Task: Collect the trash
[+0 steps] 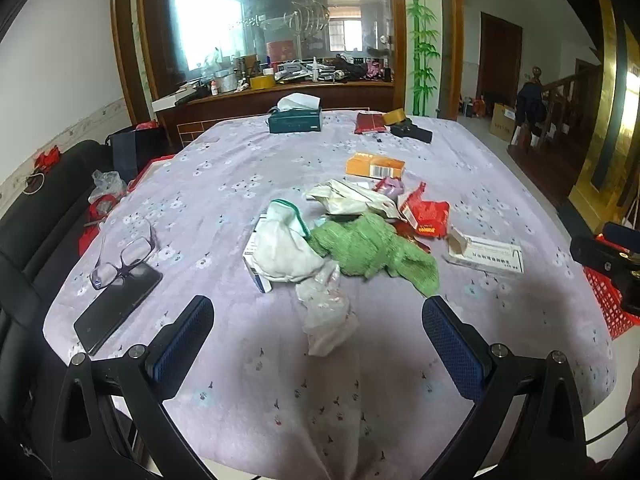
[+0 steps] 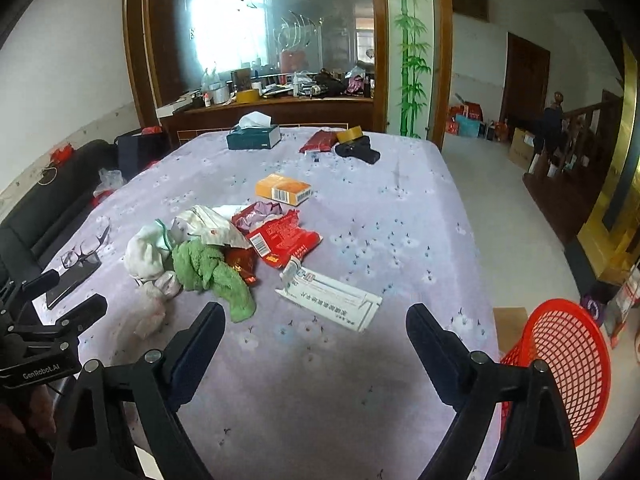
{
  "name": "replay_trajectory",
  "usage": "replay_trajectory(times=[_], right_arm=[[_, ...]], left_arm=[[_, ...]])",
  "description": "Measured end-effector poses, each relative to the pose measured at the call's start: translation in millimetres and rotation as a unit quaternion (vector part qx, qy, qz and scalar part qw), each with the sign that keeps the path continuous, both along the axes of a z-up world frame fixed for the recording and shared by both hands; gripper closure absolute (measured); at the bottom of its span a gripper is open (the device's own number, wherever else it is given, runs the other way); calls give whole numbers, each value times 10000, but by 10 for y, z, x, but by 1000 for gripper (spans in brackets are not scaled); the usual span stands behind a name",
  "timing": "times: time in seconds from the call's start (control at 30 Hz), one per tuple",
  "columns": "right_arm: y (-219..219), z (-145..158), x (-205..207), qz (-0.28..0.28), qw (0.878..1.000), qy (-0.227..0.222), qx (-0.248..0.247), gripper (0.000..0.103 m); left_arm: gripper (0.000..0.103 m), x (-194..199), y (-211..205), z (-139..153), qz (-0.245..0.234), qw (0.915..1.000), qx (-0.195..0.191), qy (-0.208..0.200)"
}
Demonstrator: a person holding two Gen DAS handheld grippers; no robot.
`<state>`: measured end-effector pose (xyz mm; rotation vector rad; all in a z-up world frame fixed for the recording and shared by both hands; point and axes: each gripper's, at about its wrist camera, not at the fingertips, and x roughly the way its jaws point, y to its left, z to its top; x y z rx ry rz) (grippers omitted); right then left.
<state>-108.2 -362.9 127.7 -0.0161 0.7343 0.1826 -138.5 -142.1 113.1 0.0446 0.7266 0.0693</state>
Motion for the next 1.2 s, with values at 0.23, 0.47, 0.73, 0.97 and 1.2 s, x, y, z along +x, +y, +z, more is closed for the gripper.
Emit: replay_trajectory(times=[0.23, 0.47, 0.73, 0.97, 1.2], right_arm=[[-41, -77, -5, 100, 9998, 150, 41, 9], [-36, -90, -10, 141, 9997, 177, 35, 9], [-11, -108, -18, 244, 9995, 202, 15, 9], [-13, -105, -31, 289, 9994, 194, -23, 9], [-31, -111, 4, 410, 9989, 209, -73, 9]], left_arm=[[0, -59, -85, -28, 28, 10000, 51, 76], [0, -104, -88, -32, 75, 9999, 71, 84], [0, -167, -69, -38, 173, 9998, 44, 88], [0, -178, -66, -43, 189, 9998, 36, 88], [0, -180, -73, -47, 222, 9997, 18, 91]])
